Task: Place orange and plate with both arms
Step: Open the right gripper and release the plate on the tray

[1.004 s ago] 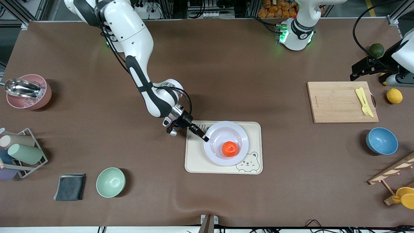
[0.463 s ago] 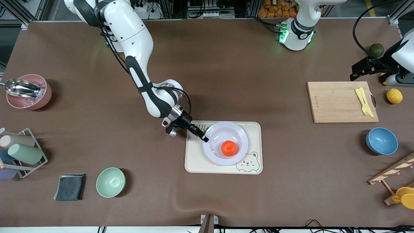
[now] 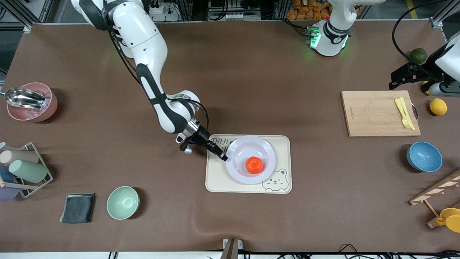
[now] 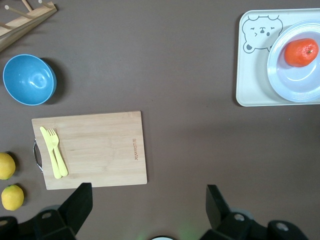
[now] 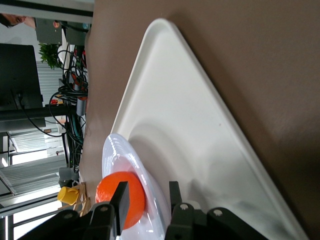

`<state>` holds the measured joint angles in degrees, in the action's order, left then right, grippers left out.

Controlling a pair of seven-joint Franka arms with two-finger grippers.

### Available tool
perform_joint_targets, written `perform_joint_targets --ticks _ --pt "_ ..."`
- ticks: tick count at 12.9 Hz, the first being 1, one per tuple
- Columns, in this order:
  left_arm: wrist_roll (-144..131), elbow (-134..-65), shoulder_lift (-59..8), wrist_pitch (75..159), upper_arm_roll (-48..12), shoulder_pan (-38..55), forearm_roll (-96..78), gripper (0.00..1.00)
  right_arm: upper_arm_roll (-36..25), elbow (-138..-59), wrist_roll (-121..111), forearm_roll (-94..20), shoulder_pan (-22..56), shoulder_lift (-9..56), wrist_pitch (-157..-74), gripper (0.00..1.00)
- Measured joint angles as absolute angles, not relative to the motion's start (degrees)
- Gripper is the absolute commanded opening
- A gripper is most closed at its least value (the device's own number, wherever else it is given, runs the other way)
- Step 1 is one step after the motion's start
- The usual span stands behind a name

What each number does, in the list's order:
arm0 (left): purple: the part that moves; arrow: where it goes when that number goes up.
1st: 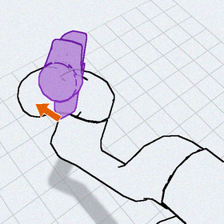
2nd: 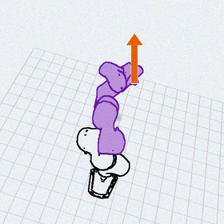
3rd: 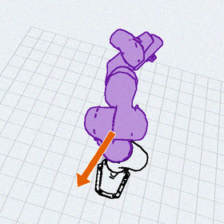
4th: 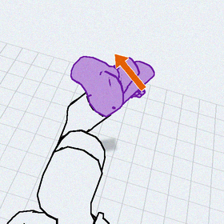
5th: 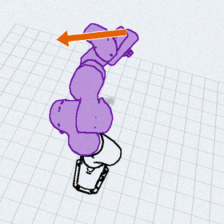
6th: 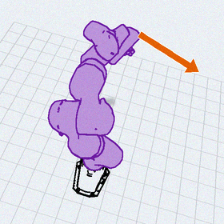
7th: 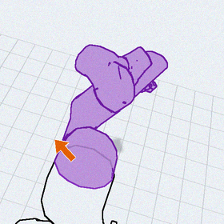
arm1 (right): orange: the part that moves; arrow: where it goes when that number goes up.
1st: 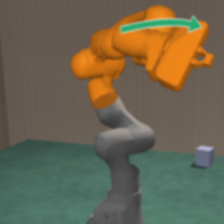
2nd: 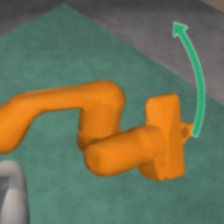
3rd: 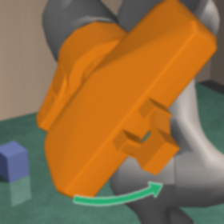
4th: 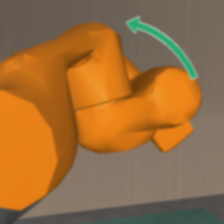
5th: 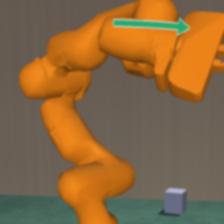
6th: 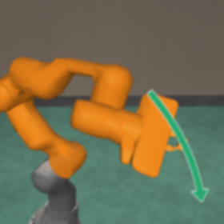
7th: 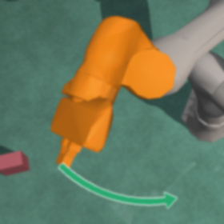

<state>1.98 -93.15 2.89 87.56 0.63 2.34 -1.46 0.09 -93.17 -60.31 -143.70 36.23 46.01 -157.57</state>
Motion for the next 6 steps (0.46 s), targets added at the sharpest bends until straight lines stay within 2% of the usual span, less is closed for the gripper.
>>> perform_joint_targets --ticks 3,6 --pt "2.0 -93.2 2.9 87.6 0.7 2.3 -1.5 1.0 0.1 -93.1 -58.4 -140.6 35.9 46.0 -158.9 0.35" --pt "2.0 -93.2 2.9 87.6 0.7 2.3 -1.5 1.0 0.2 -92.5 -41.5 -124.3 35.6 46.0 -159.5 0.35"
